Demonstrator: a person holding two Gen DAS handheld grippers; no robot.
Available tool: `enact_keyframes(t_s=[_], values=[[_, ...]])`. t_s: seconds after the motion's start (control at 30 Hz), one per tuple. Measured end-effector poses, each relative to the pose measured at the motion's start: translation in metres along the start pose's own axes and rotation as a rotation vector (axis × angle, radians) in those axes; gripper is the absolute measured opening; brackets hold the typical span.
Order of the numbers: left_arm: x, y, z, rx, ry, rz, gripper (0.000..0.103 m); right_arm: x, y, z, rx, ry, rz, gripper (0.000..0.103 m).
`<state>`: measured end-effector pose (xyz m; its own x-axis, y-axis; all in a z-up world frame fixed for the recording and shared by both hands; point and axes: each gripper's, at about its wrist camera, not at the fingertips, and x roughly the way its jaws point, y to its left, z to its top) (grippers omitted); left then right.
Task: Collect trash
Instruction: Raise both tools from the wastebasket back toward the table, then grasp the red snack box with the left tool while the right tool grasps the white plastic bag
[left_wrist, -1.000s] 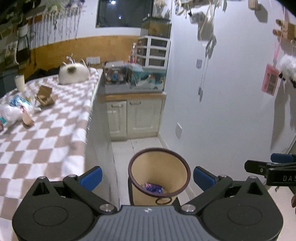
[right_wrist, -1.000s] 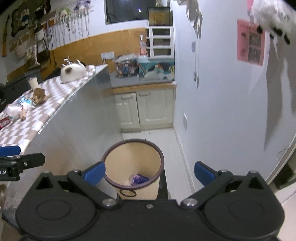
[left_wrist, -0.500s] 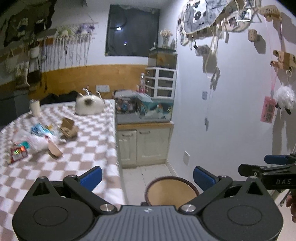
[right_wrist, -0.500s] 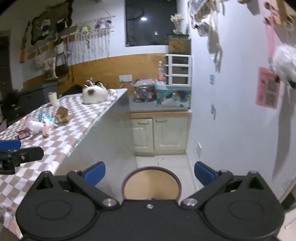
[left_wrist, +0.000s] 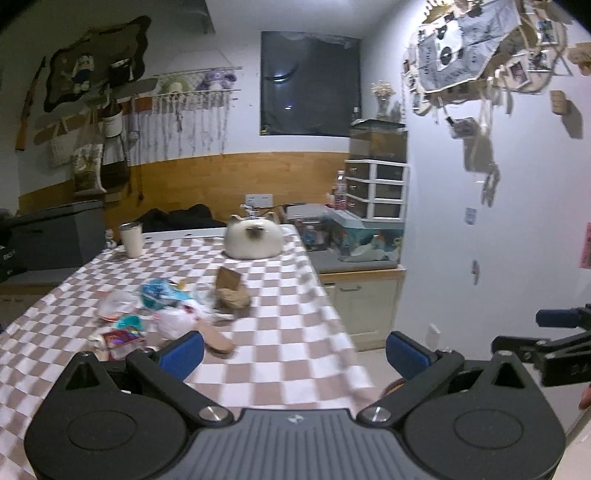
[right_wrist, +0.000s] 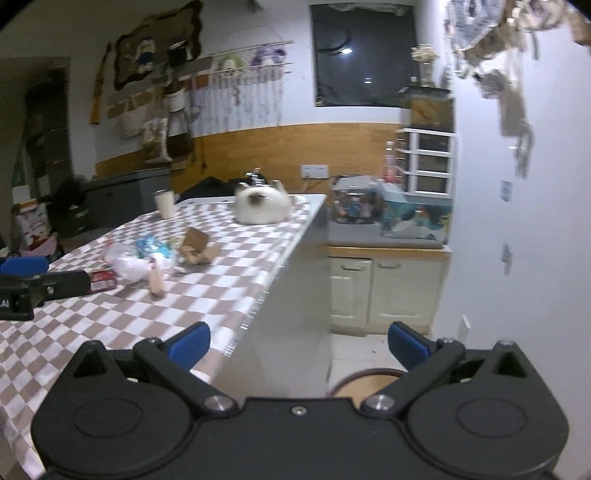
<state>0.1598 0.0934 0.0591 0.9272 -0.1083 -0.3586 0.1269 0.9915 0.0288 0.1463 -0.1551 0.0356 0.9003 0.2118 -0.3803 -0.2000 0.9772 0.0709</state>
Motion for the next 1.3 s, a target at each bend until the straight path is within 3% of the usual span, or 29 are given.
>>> enact_keyframes(t_s=[0.23,0.6,0.77,1.13,1.3], values=[[0.021,0.072,0.0,0.005,0.0,0.013,0.103,0.033,0.046,0.017,-0.029,-0.016,0.055,0.103],[0.087,0.183,-0.01,0.046,0.098,-0.043,0.103,0.106,0.108,0.046,0.005,0.058,0.088,0.103],[0.128,0.229,-0.013,0.046,0.142,-0.033,0.103,0.131,0.133,0.055,0.026,0.068,0.123,0.103],[0.199,0.283,-0.023,-0.068,0.148,-0.061,0.103,0.16,0.174,0.063,0.028,0.055,0.146,0.103],[0.201,0.297,-0.034,-0.152,0.139,-0.142,0.103,0.167,0.193,0.069,-0.039,0.046,0.16,0.103]])
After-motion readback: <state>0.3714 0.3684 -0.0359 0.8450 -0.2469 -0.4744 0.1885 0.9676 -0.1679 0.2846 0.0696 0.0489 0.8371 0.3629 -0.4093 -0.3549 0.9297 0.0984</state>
